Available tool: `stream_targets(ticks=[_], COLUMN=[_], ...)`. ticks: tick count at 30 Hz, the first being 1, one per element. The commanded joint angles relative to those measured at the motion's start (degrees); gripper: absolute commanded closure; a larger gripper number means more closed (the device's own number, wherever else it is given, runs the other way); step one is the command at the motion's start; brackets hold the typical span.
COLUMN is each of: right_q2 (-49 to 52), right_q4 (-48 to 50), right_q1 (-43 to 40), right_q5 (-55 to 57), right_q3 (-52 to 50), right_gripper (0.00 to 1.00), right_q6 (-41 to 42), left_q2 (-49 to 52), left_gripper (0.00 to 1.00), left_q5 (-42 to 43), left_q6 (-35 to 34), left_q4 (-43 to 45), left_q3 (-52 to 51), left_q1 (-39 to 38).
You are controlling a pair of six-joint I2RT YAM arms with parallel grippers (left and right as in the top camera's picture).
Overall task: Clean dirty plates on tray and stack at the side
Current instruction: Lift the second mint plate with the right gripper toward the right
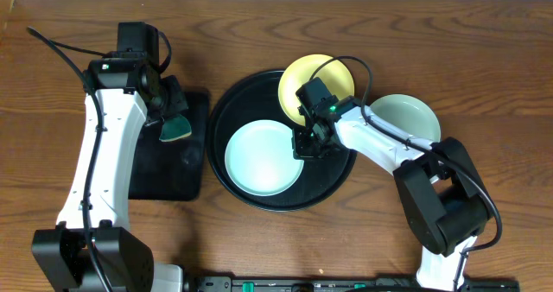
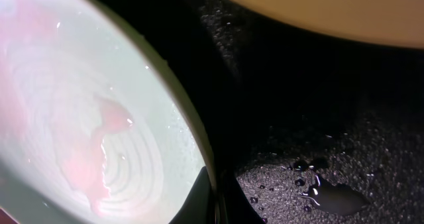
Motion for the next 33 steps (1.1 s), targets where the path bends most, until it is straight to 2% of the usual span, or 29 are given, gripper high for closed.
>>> stream_targets(ticks=[1, 4, 8, 21, 25, 33], right_q2=[1.64, 0.57, -3.54, -19.56, -21.70, -22.27], right_q4=[-1.29, -4.31, -6.75, -8.68, -8.61, -5.18], right_q1=[-0.22, -0.07, 1.18, 12.11, 16.41, 23.96], right_q5=[-3.23, -2.38, 4.76, 48.06, 60.52, 77.40], right_q3=[2.27, 4.76, 6.58, 6.60, 6.60, 6.60], right_gripper=[0.99, 0.99, 0.99, 0.99, 0.99, 0.99], right_q6=[-4.61, -7.50, -10.14, -13.20, -13.64, -20.98], left_q2=[0.33, 0.33, 0.33, 0.33, 0.33, 0.33], left_gripper=[0.93, 0.92, 0.93, 0.93, 0.93, 0.93], left_q5=[-0.50, -0.50, -0.50, -0.50, -0.50, -0.50], left_q6=[0.59, 0.59, 0.57, 0.57, 0.57, 0.57], left_q4=[-0.04, -0.22, -0.20, -0.17, -0.20, -0.17], left_q3=[0.20, 0.20, 0.13, 0.09, 0.09, 0.09], left_q1=[0.13, 0.13, 0.13, 0.13, 0.13, 0.13])
